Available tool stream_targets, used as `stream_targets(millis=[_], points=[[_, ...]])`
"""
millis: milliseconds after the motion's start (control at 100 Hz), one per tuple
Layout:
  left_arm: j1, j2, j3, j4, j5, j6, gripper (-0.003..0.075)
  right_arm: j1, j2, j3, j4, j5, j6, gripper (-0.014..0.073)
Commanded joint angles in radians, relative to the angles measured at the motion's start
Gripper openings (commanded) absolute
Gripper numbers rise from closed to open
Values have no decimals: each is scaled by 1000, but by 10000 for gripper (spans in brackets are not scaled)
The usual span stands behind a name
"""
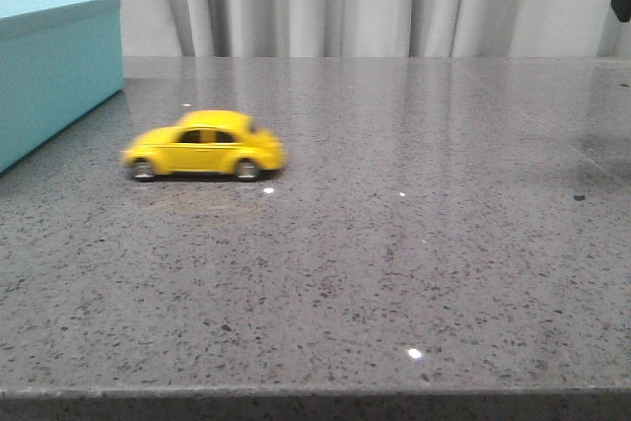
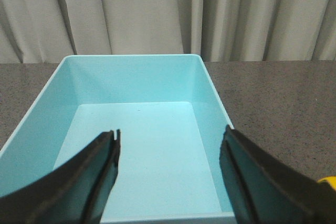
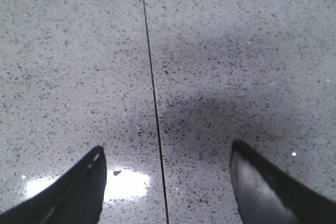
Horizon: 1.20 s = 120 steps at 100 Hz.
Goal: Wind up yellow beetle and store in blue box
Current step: 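Push the yellow car with the right gripper toward the blue box, then raise the right gripper away and lower the left gripper to the car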
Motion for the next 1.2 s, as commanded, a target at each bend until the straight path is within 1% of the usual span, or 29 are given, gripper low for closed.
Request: stream_targets(millis=[0,140,320,390,490,630,680,780,850,1060,1190], points=[[-8,24,-46,-12,-47,2,410,3,-63,3,-22,-76,-9,494],[-17,84,-99,-12,12,11,410,3,-142,56,-22,-151,-15,494],[-67,189,-191,-13,77,88,410,3,-264,130,-22,-275,-17,494],[-90,230,-232,-13,113,129,410,3,-305,154,-22,-299,-17,494],[-129,305,-303,-13,186,201,411,3,-348,171,-22,-298,-17,494],[-187,420,-411,-13,284,350,418,3,-385,174,-22,-292,-17,494],[-208,464,-457,-13,328,410,443,3,-395,174,-21,-293,-17,494],[-247,556,-533,-13,385,480,529,3,-399,174,-14,-293,-17,494],[-272,619,-587,-13,427,536,559,3,-399,174,-11,-293,-17,494],[-330,796,-741,-13,576,713,554,3,-399,174,7,-296,-17,494],[-360,889,-806,4,622,784,554,3,-399,174,7,-296,-17,494]])
